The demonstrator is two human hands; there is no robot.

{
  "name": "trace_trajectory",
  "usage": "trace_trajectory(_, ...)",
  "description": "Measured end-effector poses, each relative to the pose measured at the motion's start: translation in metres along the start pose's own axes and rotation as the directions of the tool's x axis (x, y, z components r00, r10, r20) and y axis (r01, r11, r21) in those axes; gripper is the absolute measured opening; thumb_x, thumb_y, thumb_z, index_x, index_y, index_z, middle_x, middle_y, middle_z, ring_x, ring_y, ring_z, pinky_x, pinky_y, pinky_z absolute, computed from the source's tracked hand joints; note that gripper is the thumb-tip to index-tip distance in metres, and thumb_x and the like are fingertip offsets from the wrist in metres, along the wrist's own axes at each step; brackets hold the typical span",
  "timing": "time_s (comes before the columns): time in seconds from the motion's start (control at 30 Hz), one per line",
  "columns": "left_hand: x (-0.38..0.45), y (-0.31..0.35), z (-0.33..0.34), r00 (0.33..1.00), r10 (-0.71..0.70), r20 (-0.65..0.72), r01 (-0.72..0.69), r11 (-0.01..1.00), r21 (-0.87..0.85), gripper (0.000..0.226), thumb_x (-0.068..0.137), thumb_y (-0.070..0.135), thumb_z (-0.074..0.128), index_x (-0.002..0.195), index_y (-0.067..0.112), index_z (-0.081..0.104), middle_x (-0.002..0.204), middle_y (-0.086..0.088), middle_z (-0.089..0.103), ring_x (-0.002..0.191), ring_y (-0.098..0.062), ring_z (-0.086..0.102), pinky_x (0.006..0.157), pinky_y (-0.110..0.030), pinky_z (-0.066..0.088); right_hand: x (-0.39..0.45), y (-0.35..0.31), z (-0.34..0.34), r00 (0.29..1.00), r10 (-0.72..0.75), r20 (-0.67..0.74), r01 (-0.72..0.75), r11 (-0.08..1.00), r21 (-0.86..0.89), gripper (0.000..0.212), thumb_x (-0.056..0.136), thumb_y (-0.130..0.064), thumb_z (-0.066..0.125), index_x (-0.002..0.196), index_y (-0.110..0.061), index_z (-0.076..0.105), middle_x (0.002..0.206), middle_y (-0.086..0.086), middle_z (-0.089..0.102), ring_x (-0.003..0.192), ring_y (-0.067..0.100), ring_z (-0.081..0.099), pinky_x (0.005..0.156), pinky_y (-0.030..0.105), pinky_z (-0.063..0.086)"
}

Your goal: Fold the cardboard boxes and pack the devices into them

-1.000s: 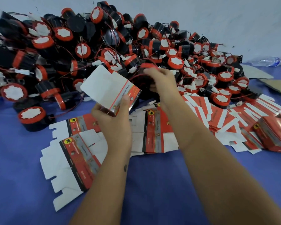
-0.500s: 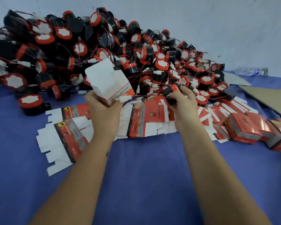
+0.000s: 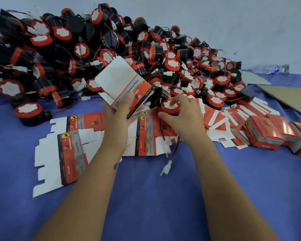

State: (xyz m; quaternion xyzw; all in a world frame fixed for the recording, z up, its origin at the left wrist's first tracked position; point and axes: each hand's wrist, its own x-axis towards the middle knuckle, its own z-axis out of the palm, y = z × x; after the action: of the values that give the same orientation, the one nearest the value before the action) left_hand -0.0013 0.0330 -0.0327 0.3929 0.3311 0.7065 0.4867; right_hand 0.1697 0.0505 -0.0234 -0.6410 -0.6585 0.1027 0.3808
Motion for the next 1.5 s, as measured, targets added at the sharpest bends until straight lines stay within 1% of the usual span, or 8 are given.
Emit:
trace_trajectory(0.1,-0.007,0.000,0.013,0.982,-0.126,0.141,0.146,0.979,-0.144,0.032,0.087,0.036,0.059,0.116,0.024,0.063,0.116,-0.006,0.071,0.107,-0.034,0.070,0.085,-0.042,0.059,-0.001,-0.005,0.001,0.996,-0.091,0.014,0.091,0.995,0.046,0.037,0.078,-0.028,0.077,0.103,-0.025,0.050,0.107,-0.002,0.054,0.095,0.017,0.051,0.066,0.025,0.038)
trace_trajectory(0.23,-0.011,-0.008,0.017,0.958,-0.120,0.259,0.156,0.980,-0.122,0.031,0.099,0.032,0.047,0.102,0.029,0.078,0.103,-0.002,0.077,0.097,-0.016,0.073,0.079,-0.030,0.059,-0.003,-0.013,-0.002,0.972,-0.229,0.049,0.229,0.973,0.002,0.050,0.076,-0.018,0.071,0.121,-0.020,0.051,0.112,0.002,0.062,0.103,0.024,0.054,0.082,0.040,0.046)
trace_trajectory(0.63,-0.008,-0.009,0.015,0.979,-0.149,0.142,0.152,0.988,-0.008,0.057,0.086,0.046,0.059,0.137,0.021,0.054,0.122,-0.010,0.070,0.111,-0.024,0.068,0.090,-0.040,0.057,-0.003,-0.019,0.018,0.973,-0.229,0.036,0.231,0.948,-0.218,0.059,0.083,-0.024,0.065,0.139,-0.021,0.046,0.131,-0.001,0.053,0.119,0.023,0.045,0.100,0.037,0.038)
trace_trajectory(0.73,-0.006,-0.008,0.013,0.994,-0.078,0.079,0.074,0.996,0.051,0.055,0.092,0.046,0.058,0.139,0.018,0.051,0.123,-0.007,0.069,0.109,-0.017,0.069,0.085,-0.031,0.057,-0.001,-0.018,0.018,0.981,-0.179,0.076,0.190,0.964,-0.185,0.060,0.088,-0.023,0.065,0.144,-0.025,0.041,0.137,-0.001,0.051,0.122,0.023,0.047,0.097,0.037,0.042)
trace_trajectory(0.83,-0.006,-0.004,0.013,0.995,0.055,-0.080,-0.044,0.989,0.138,0.071,0.088,0.051,0.054,0.147,0.014,0.041,0.138,-0.007,0.059,0.125,-0.018,0.059,0.104,-0.039,0.049,-0.005,-0.022,0.020,0.955,-0.294,0.029,0.291,0.919,-0.266,0.061,0.086,-0.007,0.062,0.142,-0.025,0.043,0.140,0.001,0.048,0.116,0.028,0.050,0.085,0.037,0.045)
trace_trajectory(0.97,-0.004,0.003,0.007,0.937,0.254,-0.239,-0.223,0.963,0.152,0.075,0.089,0.047,0.047,0.154,0.012,0.029,0.138,0.016,0.050,0.116,0.019,0.050,0.095,-0.004,0.040,-0.007,-0.025,0.018,0.869,-0.491,0.060,0.481,0.808,-0.340,0.056,0.083,-0.001,0.066,0.133,-0.023,0.054,0.137,0.002,0.051,0.119,0.029,0.048,0.095,0.039,0.043)
trace_trajectory(1.17,0.000,-0.005,0.008,0.988,0.154,-0.023,-0.146,0.968,0.203,0.072,0.087,0.048,0.051,0.147,0.009,0.039,0.139,-0.007,0.057,0.125,-0.014,0.057,0.103,-0.032,0.050,-0.012,-0.025,0.024,0.837,-0.547,-0.008,0.518,0.799,-0.306,0.051,0.078,0.001,0.071,0.124,-0.020,0.062,0.135,0.008,0.053,0.120,0.031,0.051,0.092,0.043,0.044)
trace_trajectory(1.5,-0.004,-0.015,0.004,0.986,0.154,-0.063,-0.119,0.920,0.374,0.063,0.083,0.057,0.058,0.136,0.031,0.037,0.121,0.022,0.056,0.106,0.017,0.054,0.077,-0.001,0.044,-0.012,-0.024,0.033,0.908,-0.403,-0.113,0.357,0.886,-0.297,0.043,0.082,-0.003,0.057,0.124,-0.014,0.061,0.120,0.009,0.057,0.100,0.031,0.054,0.080,0.036,0.043)
